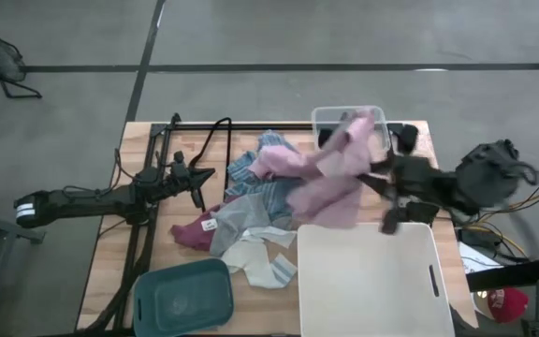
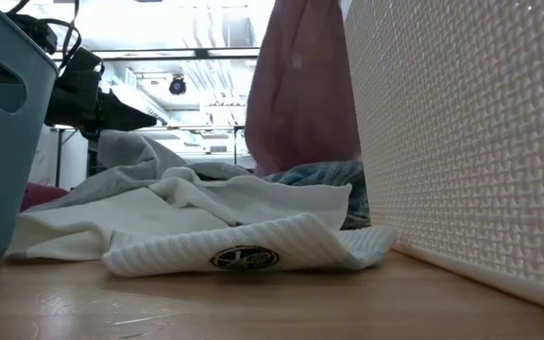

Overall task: Pick & Place Cloths
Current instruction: Put the light pink shirt into the white bin

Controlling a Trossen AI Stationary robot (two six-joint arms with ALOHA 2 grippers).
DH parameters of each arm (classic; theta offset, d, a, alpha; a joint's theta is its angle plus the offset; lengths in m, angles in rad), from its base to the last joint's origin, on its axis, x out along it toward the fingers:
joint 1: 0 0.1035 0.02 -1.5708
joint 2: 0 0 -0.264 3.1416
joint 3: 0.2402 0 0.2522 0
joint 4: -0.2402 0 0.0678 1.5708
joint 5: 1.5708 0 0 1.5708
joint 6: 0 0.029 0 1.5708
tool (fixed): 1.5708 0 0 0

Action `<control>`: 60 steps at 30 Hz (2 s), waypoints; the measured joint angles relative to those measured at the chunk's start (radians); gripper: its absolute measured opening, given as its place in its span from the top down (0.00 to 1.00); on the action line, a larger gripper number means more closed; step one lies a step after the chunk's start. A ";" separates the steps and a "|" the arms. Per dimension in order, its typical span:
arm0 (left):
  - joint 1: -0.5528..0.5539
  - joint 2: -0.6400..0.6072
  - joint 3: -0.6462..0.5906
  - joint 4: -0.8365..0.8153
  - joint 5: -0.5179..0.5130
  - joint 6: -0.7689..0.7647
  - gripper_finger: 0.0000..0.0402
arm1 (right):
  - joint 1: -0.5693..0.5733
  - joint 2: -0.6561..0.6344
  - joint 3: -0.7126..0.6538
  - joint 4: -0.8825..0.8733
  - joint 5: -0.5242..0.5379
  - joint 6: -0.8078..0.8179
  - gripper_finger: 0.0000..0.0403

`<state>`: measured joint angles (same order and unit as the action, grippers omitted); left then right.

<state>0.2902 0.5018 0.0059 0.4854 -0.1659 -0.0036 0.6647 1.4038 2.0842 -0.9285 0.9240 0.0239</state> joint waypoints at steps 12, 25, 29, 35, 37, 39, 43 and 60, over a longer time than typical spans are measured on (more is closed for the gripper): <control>0.000 0.000 0.000 -0.001 0.000 0.000 0.97 | 0.313 0.003 0.100 -0.019 -0.205 0.185 0.93; 0.000 0.000 0.000 -0.009 0.000 0.000 0.97 | 0.325 0.118 -0.084 -0.161 -0.297 0.712 0.89; 0.000 0.000 0.000 -0.008 0.000 0.000 0.97 | 0.307 0.180 -0.118 -0.203 -0.297 0.839 0.81; 0.000 0.000 0.000 -0.009 0.000 0.000 0.97 | 0.276 0.262 -0.179 -0.388 -0.306 1.177 0.68; 0.000 0.000 0.000 -0.009 0.000 0.000 0.97 | 0.264 0.285 -0.198 -0.478 -0.352 1.299 0.64; 0.000 0.000 0.000 -0.011 0.000 0.000 0.97 | 0.247 0.305 -0.216 -0.541 -0.430 1.384 0.59; 0.000 0.000 0.000 -0.013 0.000 0.000 0.97 | 0.210 0.314 -0.251 -0.552 -0.502 1.386 0.51; 0.000 0.000 0.000 -0.015 0.000 0.000 0.97 | -0.394 0.308 -0.085 -0.491 -0.631 0.768 0.29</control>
<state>0.2903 0.5014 0.0059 0.4706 -0.1661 -0.0036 0.2712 1.7123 1.9995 -1.4194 0.2930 0.7920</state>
